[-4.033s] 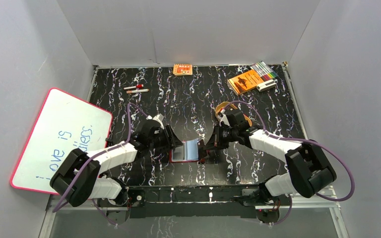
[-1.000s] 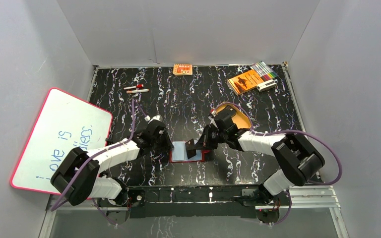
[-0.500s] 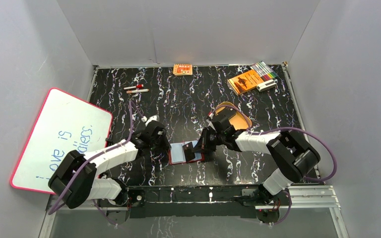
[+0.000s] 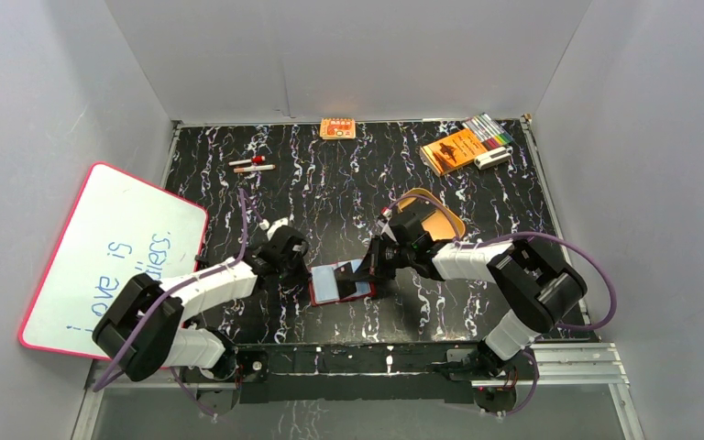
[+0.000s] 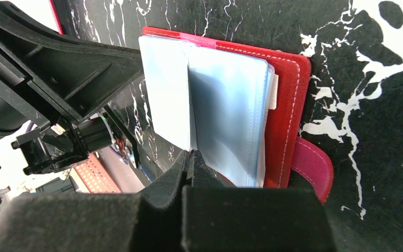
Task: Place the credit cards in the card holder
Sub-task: Insert the credit card into the card holder.
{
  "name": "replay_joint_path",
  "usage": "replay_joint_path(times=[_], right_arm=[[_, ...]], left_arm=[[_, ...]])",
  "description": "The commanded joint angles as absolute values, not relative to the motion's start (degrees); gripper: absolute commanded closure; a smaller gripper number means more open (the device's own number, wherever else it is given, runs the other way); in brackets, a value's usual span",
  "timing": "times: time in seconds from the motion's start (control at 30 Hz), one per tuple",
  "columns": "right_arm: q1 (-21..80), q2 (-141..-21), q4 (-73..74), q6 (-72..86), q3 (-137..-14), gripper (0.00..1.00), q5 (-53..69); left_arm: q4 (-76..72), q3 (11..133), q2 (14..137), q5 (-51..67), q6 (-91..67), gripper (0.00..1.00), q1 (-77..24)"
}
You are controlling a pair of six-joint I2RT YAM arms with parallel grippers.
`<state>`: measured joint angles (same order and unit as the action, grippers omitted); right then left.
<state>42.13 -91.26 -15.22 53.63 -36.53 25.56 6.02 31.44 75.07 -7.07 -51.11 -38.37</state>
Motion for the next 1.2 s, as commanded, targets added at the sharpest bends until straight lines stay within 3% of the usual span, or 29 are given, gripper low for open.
replay_joint_path(times=[0.0, 0.4, 0.77, 1.17], right_arm=[[42.8, -91.7, -18.7, 53.8, -36.2, 1.00, 27.1], [43.0, -93.9, -21.0, 52.7, -35.7, 1.00, 27.3], [42.8, -90.3, -10.6, 44.4, -37.3, 1.00, 19.4], [42.5, -90.9, -11.5, 44.6, -37.7, 1.00, 17.8]], left_arm=[[6.8, 30.7, 76.5, -6.9, -51.0, 0.92, -38.5], [6.7, 31.3, 78.1, -6.7, -50.2, 0.94, -38.5], [7.5, 32.4, 79.2, -7.3, -49.7, 0.95, -38.4], [7.4, 32.6, 79.8, -6.9, -49.9, 0.95, -38.4]])
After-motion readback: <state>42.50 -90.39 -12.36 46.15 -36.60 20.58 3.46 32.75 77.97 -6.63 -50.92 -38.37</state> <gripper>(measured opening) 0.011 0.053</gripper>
